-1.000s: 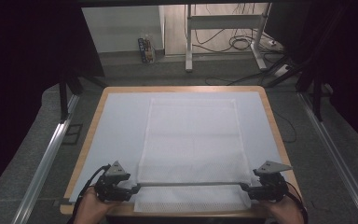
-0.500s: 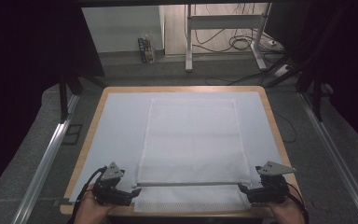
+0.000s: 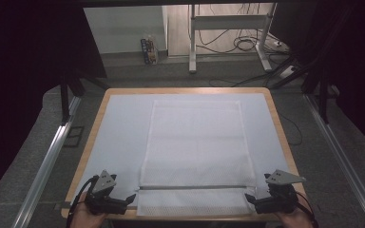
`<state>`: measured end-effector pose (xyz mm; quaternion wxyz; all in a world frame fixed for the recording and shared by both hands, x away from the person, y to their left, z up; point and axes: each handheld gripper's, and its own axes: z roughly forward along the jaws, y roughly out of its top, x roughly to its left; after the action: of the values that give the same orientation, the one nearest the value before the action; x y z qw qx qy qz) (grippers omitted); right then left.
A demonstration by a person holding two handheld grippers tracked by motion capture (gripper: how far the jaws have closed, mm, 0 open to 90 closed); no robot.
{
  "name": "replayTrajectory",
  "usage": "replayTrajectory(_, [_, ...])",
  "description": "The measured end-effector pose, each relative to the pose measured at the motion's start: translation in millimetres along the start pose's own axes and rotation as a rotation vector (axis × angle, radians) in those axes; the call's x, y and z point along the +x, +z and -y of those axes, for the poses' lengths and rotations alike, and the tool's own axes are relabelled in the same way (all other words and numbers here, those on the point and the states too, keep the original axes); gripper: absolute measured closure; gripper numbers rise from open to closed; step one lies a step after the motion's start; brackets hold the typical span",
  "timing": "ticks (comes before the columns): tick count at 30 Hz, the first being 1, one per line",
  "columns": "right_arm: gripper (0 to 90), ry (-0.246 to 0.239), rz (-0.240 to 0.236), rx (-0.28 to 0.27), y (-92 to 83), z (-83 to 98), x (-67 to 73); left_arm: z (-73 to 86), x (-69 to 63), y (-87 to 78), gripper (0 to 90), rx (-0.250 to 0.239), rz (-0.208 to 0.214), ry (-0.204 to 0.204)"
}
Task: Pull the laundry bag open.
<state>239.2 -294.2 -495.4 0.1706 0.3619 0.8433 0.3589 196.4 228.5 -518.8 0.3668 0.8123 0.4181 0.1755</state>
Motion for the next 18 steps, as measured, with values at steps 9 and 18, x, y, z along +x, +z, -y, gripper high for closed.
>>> replayTrajectory(9, [0.0,0.037,-0.011,0.007,-5.7,10.7,-0.2,6.6,1.7,-2.7,1.0,-0.006,-0.033,0.005])
replayTrajectory(18, [0.0,0.039,-0.004,-0.003,-7.6,14.4,1.4,8.3,5.1,-3.5,1.6,-0.010,-0.030,-0.032])
